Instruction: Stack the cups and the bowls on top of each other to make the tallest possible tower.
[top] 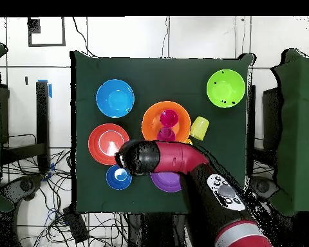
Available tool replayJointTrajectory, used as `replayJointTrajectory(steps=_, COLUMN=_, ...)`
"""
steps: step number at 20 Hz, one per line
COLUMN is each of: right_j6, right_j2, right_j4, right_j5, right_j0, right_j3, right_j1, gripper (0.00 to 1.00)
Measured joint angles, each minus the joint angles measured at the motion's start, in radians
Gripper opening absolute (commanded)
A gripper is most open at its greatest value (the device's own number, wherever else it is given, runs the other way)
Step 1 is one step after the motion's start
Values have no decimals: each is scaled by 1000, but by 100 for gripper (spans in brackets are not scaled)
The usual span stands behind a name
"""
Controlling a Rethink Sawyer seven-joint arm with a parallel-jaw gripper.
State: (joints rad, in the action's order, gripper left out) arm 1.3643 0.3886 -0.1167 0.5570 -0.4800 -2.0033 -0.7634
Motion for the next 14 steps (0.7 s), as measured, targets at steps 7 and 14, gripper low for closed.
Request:
replayJointTrajectory(steps=7, right_j6=45, right_j2=-2, right_j4=0, right_j5=-5, right_j0=-23, right_j3=-5, right_j1=7, gripper=100)
replayJointTrajectory(steps=14, right_j6=45, right_j2=4, right_j4=0, right_j5=-28, right_j0=-82, right_j3=-4, right_j1=59, gripper=100)
